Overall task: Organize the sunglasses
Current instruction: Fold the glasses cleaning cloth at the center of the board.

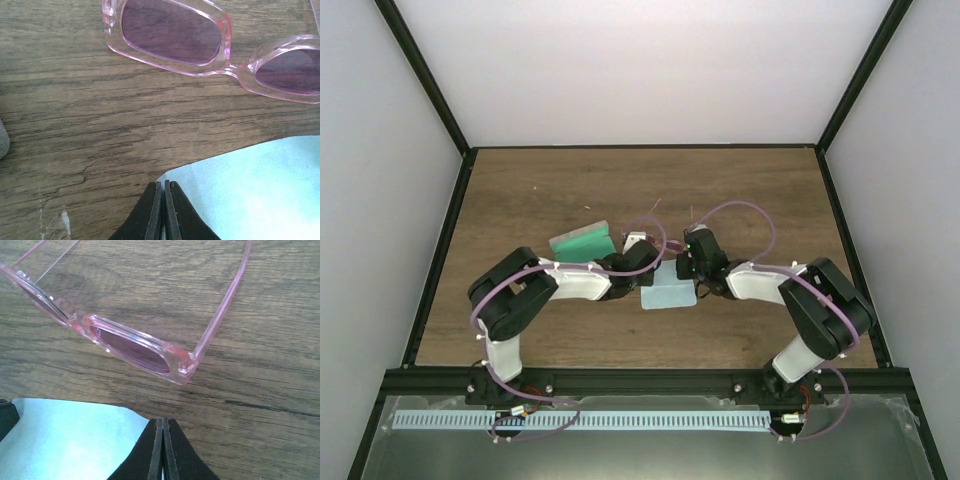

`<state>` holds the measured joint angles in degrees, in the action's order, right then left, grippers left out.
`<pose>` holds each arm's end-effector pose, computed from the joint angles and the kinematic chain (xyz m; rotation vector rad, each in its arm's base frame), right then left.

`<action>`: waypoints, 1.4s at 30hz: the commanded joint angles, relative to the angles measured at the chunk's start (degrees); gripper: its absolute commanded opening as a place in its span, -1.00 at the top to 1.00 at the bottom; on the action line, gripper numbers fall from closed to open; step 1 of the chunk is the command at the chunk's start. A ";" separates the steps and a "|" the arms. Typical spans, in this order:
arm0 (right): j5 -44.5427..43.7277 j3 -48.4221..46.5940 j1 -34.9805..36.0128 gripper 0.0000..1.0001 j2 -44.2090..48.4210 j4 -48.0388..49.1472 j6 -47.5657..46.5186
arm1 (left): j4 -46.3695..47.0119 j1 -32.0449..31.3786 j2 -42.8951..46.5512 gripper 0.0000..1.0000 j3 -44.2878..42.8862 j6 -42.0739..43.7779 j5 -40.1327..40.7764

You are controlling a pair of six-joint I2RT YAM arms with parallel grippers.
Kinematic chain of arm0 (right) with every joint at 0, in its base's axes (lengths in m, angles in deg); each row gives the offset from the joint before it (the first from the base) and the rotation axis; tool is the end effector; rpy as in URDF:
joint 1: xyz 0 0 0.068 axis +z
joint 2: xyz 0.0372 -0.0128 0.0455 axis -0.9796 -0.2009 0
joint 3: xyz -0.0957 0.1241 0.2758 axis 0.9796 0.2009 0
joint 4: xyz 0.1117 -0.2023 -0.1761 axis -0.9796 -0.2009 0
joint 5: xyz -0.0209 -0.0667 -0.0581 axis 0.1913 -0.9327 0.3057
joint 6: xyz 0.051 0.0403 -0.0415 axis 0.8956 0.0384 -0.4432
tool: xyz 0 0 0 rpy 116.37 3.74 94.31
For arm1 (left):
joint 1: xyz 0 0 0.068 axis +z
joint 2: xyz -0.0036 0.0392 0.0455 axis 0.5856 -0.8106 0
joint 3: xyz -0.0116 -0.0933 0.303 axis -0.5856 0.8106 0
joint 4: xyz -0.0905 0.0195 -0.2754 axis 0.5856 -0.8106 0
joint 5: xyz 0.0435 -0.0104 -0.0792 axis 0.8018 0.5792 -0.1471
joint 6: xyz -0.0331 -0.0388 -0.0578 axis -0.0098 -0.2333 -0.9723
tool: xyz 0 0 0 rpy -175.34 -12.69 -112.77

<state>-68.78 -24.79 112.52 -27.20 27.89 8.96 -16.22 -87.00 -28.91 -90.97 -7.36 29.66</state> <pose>0.2768 0.1784 0.1366 -0.1427 2.4041 0.3497 0.2721 -0.3038 0.1178 0.1312 2.4378 -0.2904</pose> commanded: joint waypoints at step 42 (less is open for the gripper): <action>-4.13 3.74 3.59 0.98 7.53 -0.89 2.00 | 4.82 -1.97 9.22 0.91 7.67 -0.06 -1.30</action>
<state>-71.43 -21.36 115.36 -20.97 27.34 10.66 -12.46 -88.62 -21.61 -84.26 -7.27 28.30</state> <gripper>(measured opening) 0.010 0.043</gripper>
